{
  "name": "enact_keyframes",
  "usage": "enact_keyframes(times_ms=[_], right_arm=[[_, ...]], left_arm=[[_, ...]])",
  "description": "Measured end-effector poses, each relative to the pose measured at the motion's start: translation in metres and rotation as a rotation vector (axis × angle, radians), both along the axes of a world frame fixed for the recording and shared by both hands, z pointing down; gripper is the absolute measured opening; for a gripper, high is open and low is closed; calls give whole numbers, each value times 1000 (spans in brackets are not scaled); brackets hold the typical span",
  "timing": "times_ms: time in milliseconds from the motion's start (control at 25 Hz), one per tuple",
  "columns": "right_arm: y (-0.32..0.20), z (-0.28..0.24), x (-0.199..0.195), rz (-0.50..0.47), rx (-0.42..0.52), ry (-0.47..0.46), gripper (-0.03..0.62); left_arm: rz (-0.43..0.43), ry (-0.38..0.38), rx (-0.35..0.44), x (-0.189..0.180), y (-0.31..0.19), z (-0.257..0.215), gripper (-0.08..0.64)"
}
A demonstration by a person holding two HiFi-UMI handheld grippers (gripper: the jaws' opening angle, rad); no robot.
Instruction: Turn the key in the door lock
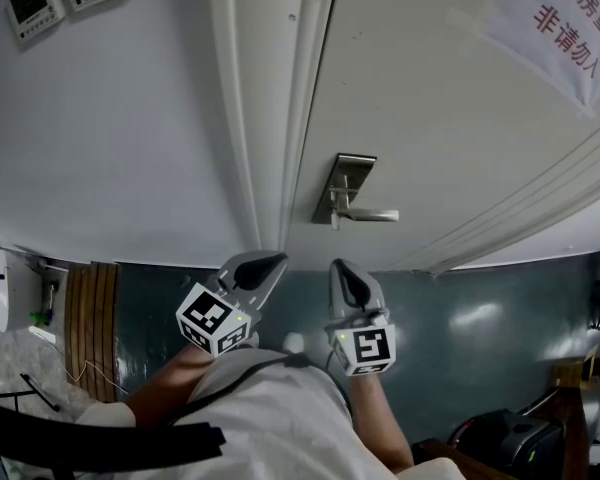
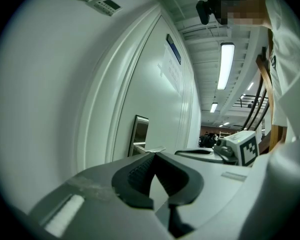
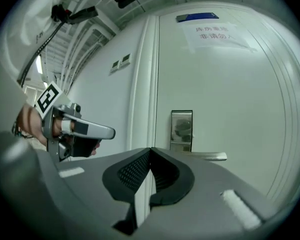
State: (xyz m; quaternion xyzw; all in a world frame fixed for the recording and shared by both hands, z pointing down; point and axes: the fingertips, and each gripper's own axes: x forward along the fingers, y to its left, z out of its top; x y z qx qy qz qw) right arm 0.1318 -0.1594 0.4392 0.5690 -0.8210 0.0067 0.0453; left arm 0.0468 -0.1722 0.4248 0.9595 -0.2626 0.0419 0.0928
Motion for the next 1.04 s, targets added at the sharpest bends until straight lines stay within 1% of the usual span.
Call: enact_keyframes(times_ms=[120,200,600,1040], right_arm=[[9,-11,-1,20,4,-63,8],[13,-13,-2,29,4,-76,8],[18,-8,-3,65,-7,-54,8],[15,-3,-25,87,-21,-17,8]], left_arm=[[2,9,16,-2,3,-6,6],[0,16,19,-5,4,-8,6],[0,27,19,-20,10,-9,6],[-10,31,10,-53,9,-6,6]])
